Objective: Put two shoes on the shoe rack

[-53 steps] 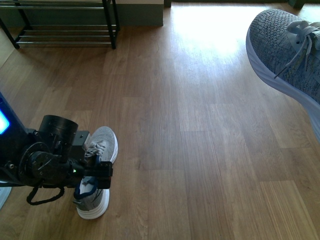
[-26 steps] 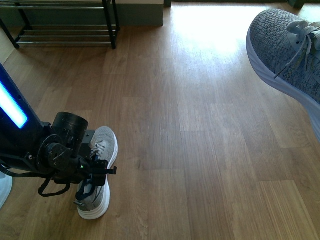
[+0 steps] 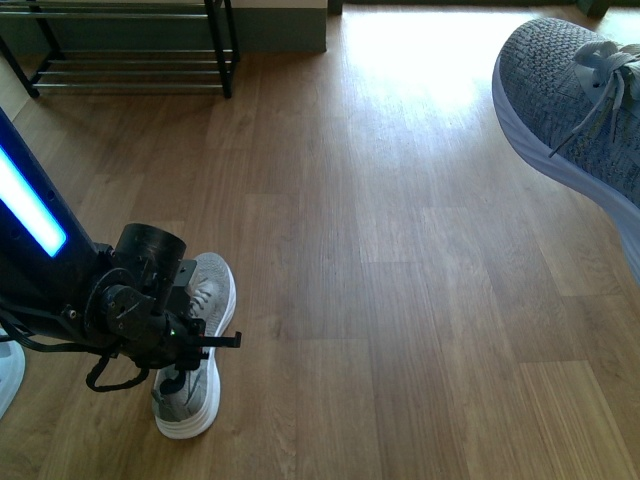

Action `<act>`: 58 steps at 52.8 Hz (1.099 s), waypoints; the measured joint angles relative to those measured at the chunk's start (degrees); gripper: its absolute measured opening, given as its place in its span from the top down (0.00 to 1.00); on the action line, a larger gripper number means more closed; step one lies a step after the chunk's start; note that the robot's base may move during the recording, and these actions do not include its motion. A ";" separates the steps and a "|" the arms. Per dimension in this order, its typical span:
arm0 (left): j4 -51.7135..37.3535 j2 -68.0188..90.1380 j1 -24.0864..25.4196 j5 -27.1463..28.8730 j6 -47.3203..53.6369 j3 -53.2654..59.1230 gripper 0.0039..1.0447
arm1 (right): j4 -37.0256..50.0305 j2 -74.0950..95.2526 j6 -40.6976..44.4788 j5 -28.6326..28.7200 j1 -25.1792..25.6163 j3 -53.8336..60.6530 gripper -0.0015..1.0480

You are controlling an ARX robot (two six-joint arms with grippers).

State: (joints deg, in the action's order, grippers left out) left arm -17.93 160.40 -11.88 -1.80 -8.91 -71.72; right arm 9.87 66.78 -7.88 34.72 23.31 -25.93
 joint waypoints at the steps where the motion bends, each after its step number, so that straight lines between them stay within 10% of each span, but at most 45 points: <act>1: -0.17 -0.07 0.00 0.00 0.00 0.15 0.98 | 0.00 0.00 0.00 0.00 0.00 0.00 0.99; 25: -5.33 -4.15 0.57 0.57 0.15 4.76 0.98 | 0.00 0.00 0.00 0.00 0.00 0.00 0.99; 58: -18.69 -43.60 3.93 4.66 5.07 39.26 0.98 | 0.00 0.00 0.00 0.00 0.02 0.00 0.99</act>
State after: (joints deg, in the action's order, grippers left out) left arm -36.62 116.79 -7.94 2.85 -3.84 -32.47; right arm 9.87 66.78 -7.88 34.72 23.33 -25.93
